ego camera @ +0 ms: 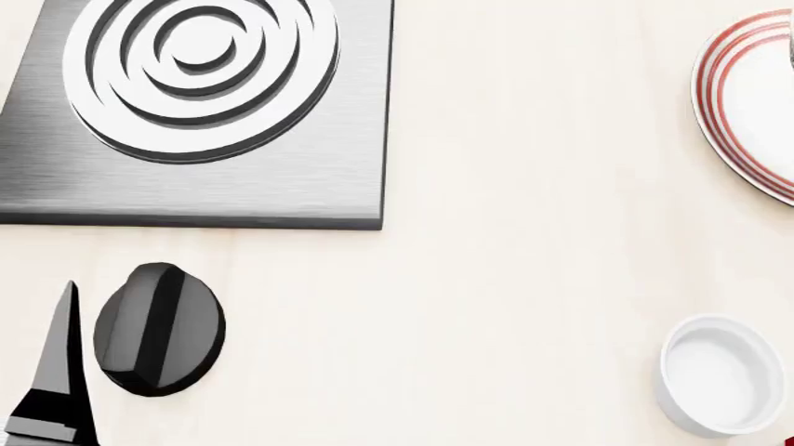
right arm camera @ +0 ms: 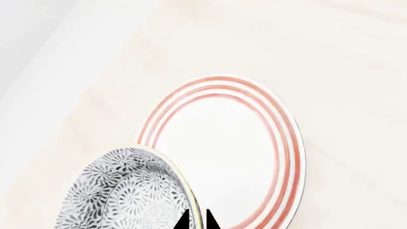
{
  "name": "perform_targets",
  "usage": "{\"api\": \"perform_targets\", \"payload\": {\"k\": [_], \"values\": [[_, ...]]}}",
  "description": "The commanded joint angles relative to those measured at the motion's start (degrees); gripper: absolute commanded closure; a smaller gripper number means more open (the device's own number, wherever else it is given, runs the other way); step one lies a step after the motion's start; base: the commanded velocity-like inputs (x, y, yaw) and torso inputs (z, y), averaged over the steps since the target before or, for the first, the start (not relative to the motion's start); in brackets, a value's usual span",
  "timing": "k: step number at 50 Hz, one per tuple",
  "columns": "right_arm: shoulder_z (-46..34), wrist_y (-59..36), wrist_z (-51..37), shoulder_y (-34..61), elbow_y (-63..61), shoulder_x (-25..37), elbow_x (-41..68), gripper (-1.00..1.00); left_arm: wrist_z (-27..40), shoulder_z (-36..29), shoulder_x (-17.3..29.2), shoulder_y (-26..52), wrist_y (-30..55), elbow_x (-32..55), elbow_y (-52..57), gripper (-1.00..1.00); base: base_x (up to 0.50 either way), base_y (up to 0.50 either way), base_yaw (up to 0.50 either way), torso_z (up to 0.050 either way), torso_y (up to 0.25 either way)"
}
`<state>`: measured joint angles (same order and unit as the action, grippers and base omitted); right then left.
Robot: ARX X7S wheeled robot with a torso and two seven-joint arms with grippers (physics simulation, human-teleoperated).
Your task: Pick the akita bowl next to the ramekin and place it on the plate.
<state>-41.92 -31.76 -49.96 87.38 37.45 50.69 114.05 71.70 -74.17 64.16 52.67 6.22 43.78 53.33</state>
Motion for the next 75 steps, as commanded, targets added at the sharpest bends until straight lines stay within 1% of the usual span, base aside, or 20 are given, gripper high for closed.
{"api": "perform_targets", "payload": {"k": [1,6,10,15,33,50,58,75], "values": [[0.56,0.51,1.76,0.43,1.85,-0.69,-0.84,1.00,-0.07,0.12,-0.11,0.23,0.38,0.21,0.16,-1.00,0.00,0.00,0.00,0.000,0.000],[-0.34,0.01,3.12,2.62,4.29,-1.87,-2.52,1.00,-0.09,0.09,-0.13,0.09,0.32,0.16,0.04,-1.00,0.00,0.00,0.00,0.000,0.000],[-0.23,0.60,3.36,2.50,4.28,-2.04,-2.77,1.00,-0.11,0.05,-0.28,0.07,0.44,0.09,0.09,-1.00,0.00,0.00,0.00,0.000,0.000],[-1.13,0.32,5.55,3.78,7.63,-3.51,-4.15,1.00,-0.17,0.03,-0.30,-0.07,0.34,0.05,-0.01,-1.00,0.00,0.00,0.00,0.000,0.002],[-3.31,-0.14,9.59,6.76,13.86,-7.33,-7.32,1.00,-0.09,-0.02,-0.38,-0.36,0.42,-0.15,0.00,-1.00,0.00,0.00,0.00,0.001,0.000],[-4.33,-0.01,10.53,7.65,15.54,-8.91,-8.92,1.00,-0.26,-0.03,-0.32,-0.76,0.10,-0.46,-0.27,-1.00,0.00,0.00,0.00,0.000,0.001],[-5.21,0.60,11.89,8.52,18.62,-10.48,-10.34,1.00,-0.39,0.05,-0.04,-1.03,-0.35,-0.55,-0.48,-1.00,0.00,0.00,0.00,0.000,0.000],[-4.34,3.27,10.37,6.56,17.16,-9.96,-10.35,1.00,-0.47,0.05,-0.10,-1.39,-0.47,-0.80,-0.69,-1.00,0.00,0.00,0.00,0.000,0.001]]}}
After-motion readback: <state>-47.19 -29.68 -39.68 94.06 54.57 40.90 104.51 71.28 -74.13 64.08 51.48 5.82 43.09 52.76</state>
